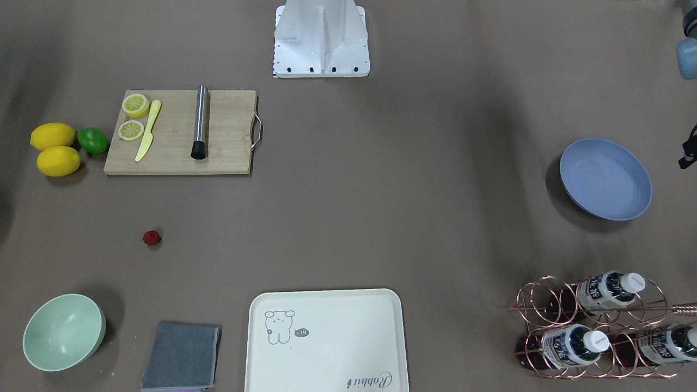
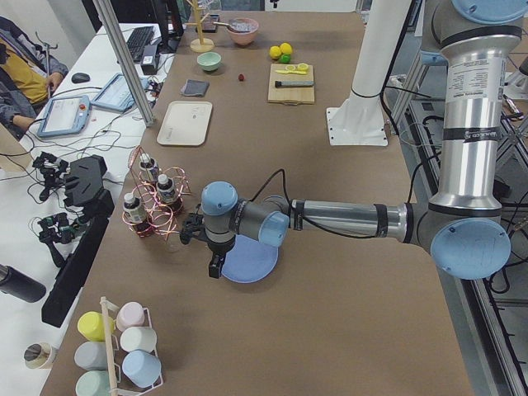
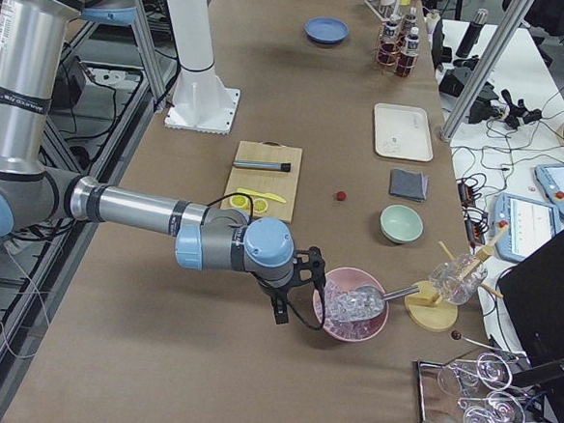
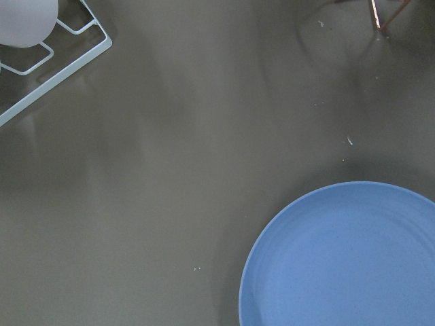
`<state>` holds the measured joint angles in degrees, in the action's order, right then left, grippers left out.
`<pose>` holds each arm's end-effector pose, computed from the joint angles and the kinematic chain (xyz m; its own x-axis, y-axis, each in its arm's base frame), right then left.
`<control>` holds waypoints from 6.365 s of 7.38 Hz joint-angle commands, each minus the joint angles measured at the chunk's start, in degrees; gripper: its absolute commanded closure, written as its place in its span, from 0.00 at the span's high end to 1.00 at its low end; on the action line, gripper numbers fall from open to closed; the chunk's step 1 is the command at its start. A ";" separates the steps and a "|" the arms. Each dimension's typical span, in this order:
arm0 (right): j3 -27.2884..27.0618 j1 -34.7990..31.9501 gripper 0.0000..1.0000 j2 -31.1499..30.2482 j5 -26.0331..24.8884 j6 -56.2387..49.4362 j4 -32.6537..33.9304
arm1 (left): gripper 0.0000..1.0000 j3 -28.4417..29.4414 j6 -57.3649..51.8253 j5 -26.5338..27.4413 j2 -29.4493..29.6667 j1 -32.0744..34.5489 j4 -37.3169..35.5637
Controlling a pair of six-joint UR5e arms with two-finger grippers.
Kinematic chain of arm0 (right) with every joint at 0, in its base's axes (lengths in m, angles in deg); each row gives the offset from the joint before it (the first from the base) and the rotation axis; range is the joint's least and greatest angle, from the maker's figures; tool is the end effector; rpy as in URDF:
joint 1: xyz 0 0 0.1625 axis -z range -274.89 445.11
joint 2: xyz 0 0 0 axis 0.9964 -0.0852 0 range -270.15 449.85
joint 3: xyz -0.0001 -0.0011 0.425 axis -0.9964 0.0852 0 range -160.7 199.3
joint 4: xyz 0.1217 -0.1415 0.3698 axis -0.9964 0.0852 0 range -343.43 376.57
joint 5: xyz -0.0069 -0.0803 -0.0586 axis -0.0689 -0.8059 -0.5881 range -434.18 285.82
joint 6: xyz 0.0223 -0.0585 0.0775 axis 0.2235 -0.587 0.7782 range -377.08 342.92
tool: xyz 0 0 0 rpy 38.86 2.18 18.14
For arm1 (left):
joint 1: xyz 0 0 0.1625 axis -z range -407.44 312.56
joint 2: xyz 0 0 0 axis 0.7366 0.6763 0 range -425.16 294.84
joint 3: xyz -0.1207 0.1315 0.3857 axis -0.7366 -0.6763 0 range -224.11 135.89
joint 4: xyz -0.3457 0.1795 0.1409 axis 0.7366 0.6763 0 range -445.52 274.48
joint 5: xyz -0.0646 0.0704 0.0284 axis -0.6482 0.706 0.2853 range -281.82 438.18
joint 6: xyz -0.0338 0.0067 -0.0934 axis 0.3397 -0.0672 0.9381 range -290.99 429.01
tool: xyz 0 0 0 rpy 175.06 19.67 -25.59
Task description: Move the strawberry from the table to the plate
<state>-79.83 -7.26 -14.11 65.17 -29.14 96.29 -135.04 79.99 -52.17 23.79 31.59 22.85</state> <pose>0.0740 -0.3909 0.6631 0.6481 -0.2518 0.7187 0.0962 0.9633 0.2507 0.0282 -0.5068 0.6291 0.7309 0.1604 -0.6633 -0.0423 0.9808 0.1905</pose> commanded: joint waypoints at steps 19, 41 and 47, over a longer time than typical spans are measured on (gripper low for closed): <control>-0.97 7.47 0.99 3.32 -0.04 7.03 -0.18 | 0.00 16.49 11.33 -8.21 0.95 -9.60 25.85; 14.59 45.35 0.00 34.53 -25.97 63.39 -16.26 | 0.46 -7.96 74.19 28.05 31.11 -53.45 4.22; 5.48 50.94 0.00 42.42 -25.60 78.54 -8.39 | 0.64 -9.80 64.67 19.31 27.43 -41.64 4.04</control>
<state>-70.95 40.38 25.94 40.53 43.80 83.85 -144.72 150.13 -28.34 52.93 -15.29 26.97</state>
